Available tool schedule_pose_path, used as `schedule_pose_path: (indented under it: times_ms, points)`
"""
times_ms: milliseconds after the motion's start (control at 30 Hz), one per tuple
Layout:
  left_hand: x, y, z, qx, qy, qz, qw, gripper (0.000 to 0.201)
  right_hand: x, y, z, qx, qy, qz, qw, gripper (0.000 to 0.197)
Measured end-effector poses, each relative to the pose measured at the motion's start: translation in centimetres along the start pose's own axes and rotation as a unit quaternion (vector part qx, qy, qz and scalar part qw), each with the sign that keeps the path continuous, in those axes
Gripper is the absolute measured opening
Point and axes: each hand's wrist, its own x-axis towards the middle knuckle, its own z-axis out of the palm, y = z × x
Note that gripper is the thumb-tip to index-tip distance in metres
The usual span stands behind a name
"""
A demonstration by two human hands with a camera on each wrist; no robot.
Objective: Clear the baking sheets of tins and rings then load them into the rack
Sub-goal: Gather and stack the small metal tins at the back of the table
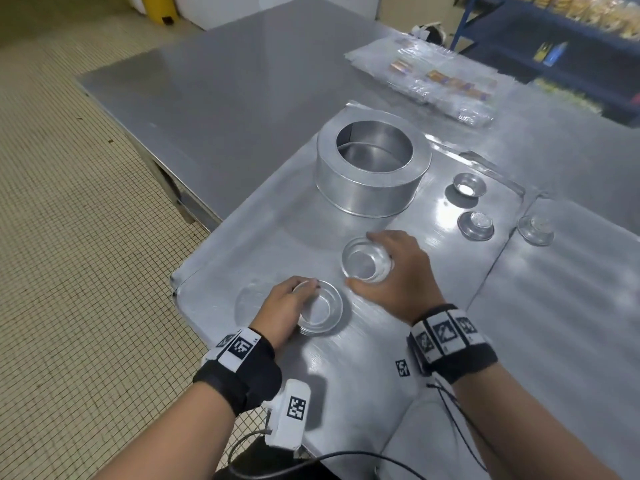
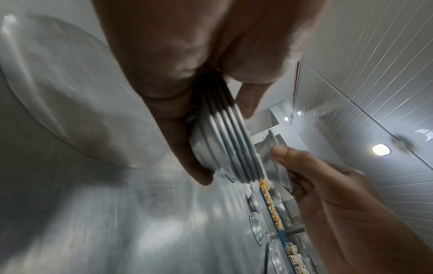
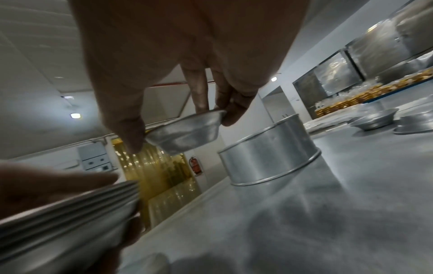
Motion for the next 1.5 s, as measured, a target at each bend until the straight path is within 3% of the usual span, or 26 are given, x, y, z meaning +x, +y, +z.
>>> schedule_pose_path:
  times_ms: [133,500,667,733,800,1033,1233,1333,1500]
  points:
    - [-0.3,0.6,0.5,-0.016,-0.057,-0.025,0.998,0.061,-3.0,-1.8,1.3,0.013,-0.019,-0.055,0.998,0.077]
    - [-0.9,-0.2,1.5,0.012,-0.035,-0.015,0.999,0.026,-6.2,-3.8,3.2,0.058,-0.068,-0.066,0.994,0.073]
    - [-0.6,-0.5,1.5,0.035,-0.038,-0.022,0.998,0.018,-5.9,-2.2,2.4,0.054,-0.125,-0.057,0.989,0.095]
    - [-0.4,-0.5,1.6,0.043,-0.036,-0.021,0.998,0.018,-5.4,-0.5,1.8,0.050,-0.178,-0.039,0.982,0.105]
    - [-0.2,-0.4,1.8,0.050,-0.032,-0.021,0.998,0.018,-4.7,1.6,1.3,0.023,-0.207,-0.010,0.978,0.102]
    - [0.7,-0.4,2.5,0.065,-0.031,-0.020,0.997,0.018,0.4,9.2,-1.7,-0.107,-0.206,0.095,0.968,0.046]
    - [1.3,0.0,3.4,0.062,-0.032,-0.013,0.997,0.017,6.1,15.2,-4.9,-0.204,-0.127,0.229,0.943,0.052]
    - [1.6,0.3,3.8,0.058,-0.030,-0.019,0.998,0.016,8.8,17.2,-6.5,-0.300,-0.114,0.234,0.918,0.042]
    - [1.9,0.6,4.0,0.052,-0.029,-0.020,0.998,0.015,11.8,20.7,-7.4,-0.351,-0.108,0.260,0.893,0.052]
